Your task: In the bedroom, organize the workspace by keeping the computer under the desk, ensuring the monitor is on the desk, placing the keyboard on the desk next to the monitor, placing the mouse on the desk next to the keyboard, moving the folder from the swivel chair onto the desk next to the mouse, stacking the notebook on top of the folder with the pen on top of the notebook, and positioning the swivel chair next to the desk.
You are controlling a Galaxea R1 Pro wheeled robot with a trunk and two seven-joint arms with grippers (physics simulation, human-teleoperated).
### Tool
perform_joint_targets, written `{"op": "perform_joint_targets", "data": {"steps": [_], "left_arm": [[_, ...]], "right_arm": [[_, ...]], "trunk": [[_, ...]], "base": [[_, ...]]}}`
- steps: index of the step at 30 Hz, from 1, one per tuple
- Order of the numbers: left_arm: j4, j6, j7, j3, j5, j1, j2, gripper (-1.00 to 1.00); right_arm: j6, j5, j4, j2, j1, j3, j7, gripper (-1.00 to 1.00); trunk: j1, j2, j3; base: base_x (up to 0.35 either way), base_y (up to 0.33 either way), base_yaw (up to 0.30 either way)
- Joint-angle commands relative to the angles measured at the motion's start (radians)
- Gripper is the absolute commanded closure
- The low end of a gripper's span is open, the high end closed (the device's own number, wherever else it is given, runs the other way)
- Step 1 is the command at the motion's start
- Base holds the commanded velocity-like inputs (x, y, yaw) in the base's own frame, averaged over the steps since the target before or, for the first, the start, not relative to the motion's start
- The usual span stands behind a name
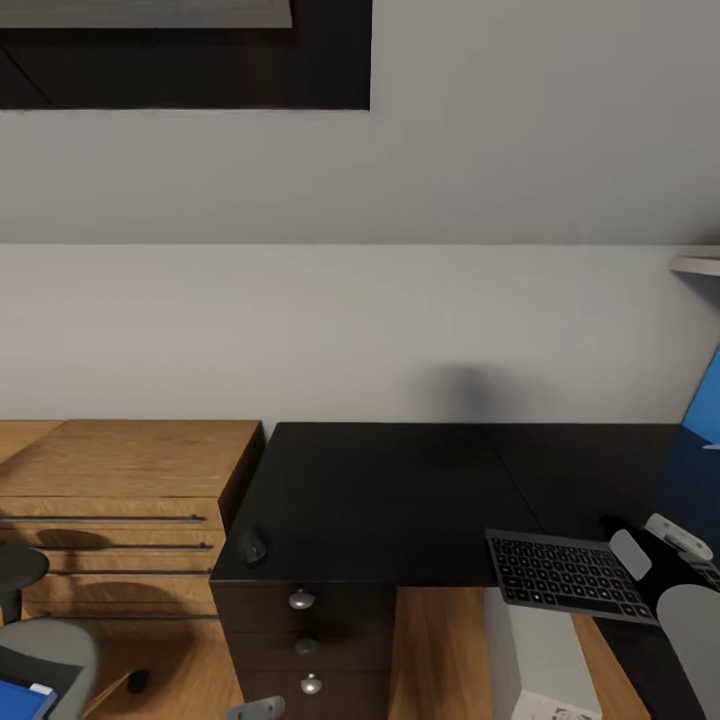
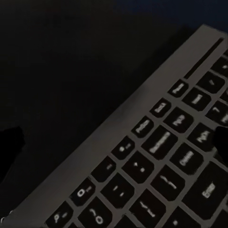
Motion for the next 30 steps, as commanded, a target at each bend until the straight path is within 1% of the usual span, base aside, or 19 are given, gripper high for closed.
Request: {"op": "perform_joint_targets", "data": {"steps": [1,4,5,7,9,10,12,16,23,30], "left_arm": [[-0.002,0.003,0.008,-0.005,0.005,-0.001,0.001,-1.00],[-0.001,0.003,0.008,-0.005,0.005,-0.001,0.001,-1.00],[-0.001,0.003,0.009,-0.005,0.005,-0.001,0.001,-1.00],[0.000,0.003,0.009,-0.005,0.004,-0.001,0.001,-1.00],[0.000,0.003,0.009,-0.005,0.004,-0.001,0.001,-1.00],[0.000,0.003,0.010,-0.005,0.004,-0.001,0.001,-1.00],[0.000,0.003,0.010,-0.005,0.004,-0.001,0.001,-1.00],[0.000,0.003,0.010,-0.005,0.004,-0.001,0.001,-1.00],[0.000,0.003,0.010,-0.005,0.006,-0.001,0.000,-1.00],[0.000,0.004,0.008,-0.005,0.006,-0.001,0.000,-1.00]], "right_arm": [[0.005,-0.008,-0.002,-0.001,0.000,0.000,-0.003,-1.00],[0.006,-0.022,-0.002,-0.002,0.000,0.000,-0.002,-1.00],[0.006,-0.036,-0.002,-0.003,0.000,0.000,-0.002,-1.00],[0.007,-0.044,-0.002,-0.006,0.000,0.000,-0.001,-1.00],[0.014,-0.047,-0.002,-0.007,0.000,-0.001,-0.002,-1.00],[0.040,-0.048,-0.002,-0.008,0.000,-0.001,-0.003,-1.00],[0.061,-0.049,-0.002,-0.008,0.000,-0.005,-0.004,-1.00],[0.079,-0.050,-0.002,-0.007,0.000,-0.024,-0.004,-1.00],[0.113,-0.056,-0.003,-0.007,0.000,-0.027,-0.004,-1.00],[0.117,-0.063,-0.005,-0.004,0.000,-0.028,-0.006,-1.00]], "trunk": [[0.004,-0.008,-0.004],[0.015,-0.029,-0.014],[0.019,-0.036,-0.017],[0.027,-0.050,-0.023],[0.035,-0.064,-0.029],[0.038,-0.071,-0.033],[0.046,-0.085,-0.039],[0.061,-0.113,-0.051],[0.088,-0.162,-0.073],[0.088,-0.162,-0.073]], "base": [[0.000,0.000,0.000],[0.000,0.000,0.000],[0.000,0.000,0.000],[0.000,0.000,0.000],[0.000,0.000,0.000],[0.000,0.000,0.000],[0.000,0.000,0.000],[0.000,0.000,0.000],[0.000,0.000,0.000],[0.000,0.000,0.000]]}}
